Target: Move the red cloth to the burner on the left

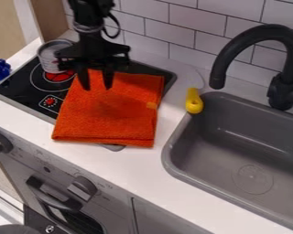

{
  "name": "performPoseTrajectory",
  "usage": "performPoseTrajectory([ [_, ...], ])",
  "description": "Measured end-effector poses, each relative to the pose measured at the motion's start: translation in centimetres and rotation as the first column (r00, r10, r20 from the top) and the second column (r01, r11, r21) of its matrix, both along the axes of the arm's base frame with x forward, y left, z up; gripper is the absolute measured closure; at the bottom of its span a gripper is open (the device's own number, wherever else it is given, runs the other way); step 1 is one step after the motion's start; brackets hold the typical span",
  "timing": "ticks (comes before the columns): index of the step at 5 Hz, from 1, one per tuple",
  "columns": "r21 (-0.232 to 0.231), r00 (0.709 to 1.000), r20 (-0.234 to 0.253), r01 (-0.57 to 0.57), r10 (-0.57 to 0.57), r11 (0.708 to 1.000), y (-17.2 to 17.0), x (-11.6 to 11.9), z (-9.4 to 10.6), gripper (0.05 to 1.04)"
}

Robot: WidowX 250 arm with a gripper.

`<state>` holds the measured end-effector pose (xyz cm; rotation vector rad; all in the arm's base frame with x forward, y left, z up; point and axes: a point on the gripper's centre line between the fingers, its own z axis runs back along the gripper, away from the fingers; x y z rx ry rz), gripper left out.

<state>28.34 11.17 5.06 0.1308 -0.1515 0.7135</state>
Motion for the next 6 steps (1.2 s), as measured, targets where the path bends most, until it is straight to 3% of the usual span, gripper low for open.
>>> performPoseTrajectory([
  [1,0.002,0.999,-0.033,0.018,-0.018,1.000,-0.7,0.2,-1.5,0.912],
  [2,0.015,0.999,-0.026,0.032,-0.031,0.999,-0.6,0.2,-2.5,1.026],
  [4,-0.060,1.000,-0.012,0.011,-0.011,0.998,0.2,0.0,-4.1,1.031],
  [6,-0.055,1.000,-0.013,0.019,-0.020,0.998,1.2,-0.8,-4.4,1.031],
])
